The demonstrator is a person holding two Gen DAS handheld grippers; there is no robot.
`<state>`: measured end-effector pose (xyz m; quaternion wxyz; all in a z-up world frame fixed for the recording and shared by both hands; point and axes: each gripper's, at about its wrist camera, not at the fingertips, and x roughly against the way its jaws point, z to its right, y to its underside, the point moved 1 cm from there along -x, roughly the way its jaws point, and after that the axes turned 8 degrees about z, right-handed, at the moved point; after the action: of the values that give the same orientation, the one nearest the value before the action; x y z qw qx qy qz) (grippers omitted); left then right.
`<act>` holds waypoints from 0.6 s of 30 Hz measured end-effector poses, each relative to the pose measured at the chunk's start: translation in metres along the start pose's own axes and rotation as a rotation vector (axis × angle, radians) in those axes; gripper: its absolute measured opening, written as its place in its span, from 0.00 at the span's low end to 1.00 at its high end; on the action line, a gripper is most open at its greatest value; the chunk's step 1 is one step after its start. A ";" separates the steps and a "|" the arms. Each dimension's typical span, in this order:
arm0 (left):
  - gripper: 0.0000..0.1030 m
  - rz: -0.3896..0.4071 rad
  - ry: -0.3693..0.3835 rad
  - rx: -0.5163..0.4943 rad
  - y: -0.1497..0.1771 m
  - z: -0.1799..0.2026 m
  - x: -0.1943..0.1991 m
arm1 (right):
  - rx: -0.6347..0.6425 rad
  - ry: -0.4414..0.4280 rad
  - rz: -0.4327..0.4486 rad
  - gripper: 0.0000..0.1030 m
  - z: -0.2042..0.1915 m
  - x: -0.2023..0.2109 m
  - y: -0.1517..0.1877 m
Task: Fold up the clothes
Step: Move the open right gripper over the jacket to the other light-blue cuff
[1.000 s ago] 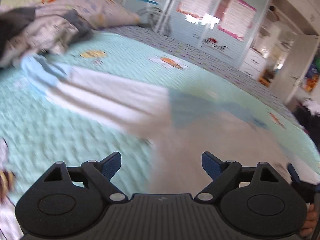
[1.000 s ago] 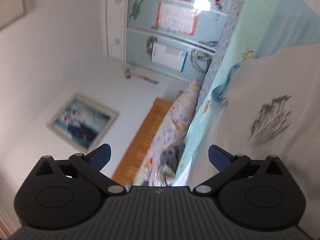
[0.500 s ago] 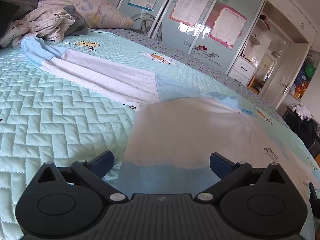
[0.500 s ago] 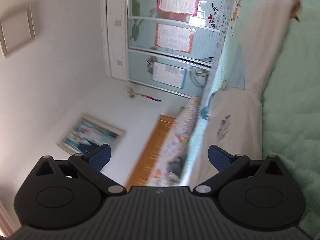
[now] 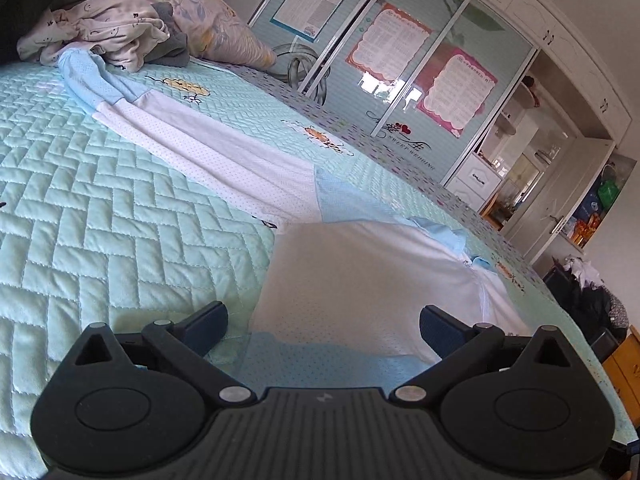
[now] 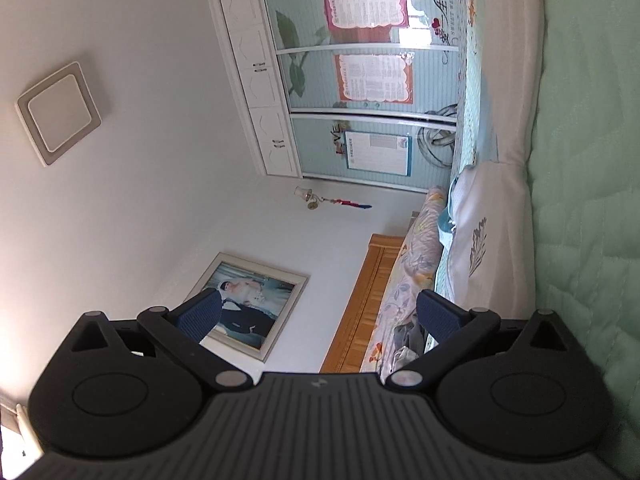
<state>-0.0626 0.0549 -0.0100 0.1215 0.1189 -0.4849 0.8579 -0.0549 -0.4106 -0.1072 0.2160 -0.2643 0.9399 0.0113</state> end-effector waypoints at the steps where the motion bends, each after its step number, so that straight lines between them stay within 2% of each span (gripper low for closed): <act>1: 0.99 0.000 -0.003 -0.002 0.000 0.000 0.000 | -0.008 -0.003 -0.015 1.00 0.000 -0.001 0.001; 6: 0.99 0.005 -0.004 0.006 0.000 -0.001 0.001 | -0.020 -0.020 -0.051 1.00 -0.002 0.004 0.005; 18: 0.99 0.026 0.003 0.032 -0.001 -0.005 0.003 | -0.023 -0.014 -0.044 1.00 -0.008 -0.003 0.005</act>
<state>-0.0656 0.0601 -0.0113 0.1091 0.1134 -0.4724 0.8672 -0.0581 -0.4054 -0.0994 0.2196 -0.2871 0.9322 0.0194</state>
